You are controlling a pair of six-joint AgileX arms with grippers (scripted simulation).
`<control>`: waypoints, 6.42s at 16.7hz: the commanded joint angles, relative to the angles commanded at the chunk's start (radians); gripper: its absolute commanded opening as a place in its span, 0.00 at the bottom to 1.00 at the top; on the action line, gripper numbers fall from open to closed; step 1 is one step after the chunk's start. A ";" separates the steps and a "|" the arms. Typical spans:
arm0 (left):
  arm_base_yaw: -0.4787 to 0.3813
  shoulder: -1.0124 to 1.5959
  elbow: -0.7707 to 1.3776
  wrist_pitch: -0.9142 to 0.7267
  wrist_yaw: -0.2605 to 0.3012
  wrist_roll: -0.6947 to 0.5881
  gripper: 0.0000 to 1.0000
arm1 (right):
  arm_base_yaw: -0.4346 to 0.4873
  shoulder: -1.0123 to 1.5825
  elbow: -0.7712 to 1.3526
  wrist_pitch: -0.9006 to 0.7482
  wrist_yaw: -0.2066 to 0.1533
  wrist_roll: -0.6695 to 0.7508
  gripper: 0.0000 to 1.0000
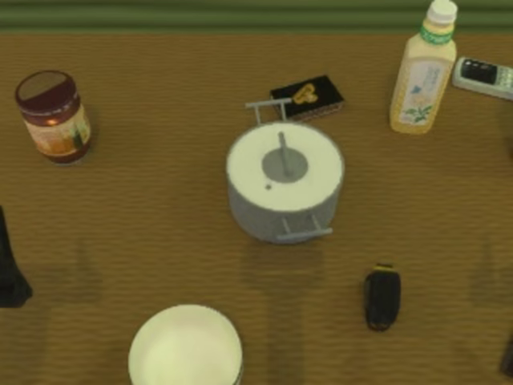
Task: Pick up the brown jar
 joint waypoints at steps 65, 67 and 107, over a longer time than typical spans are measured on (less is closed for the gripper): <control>0.014 2.541 2.339 -1.309 0.087 0.923 0.70 | 0.000 0.000 0.000 0.000 0.000 0.000 1.00; 0.014 2.541 2.339 -1.309 0.087 0.923 0.55 | 0.000 0.000 0.000 0.000 0.000 0.000 1.00; -0.009 2.054 1.871 -1.338 0.067 0.772 0.00 | 0.000 0.000 0.000 0.000 0.000 0.000 1.00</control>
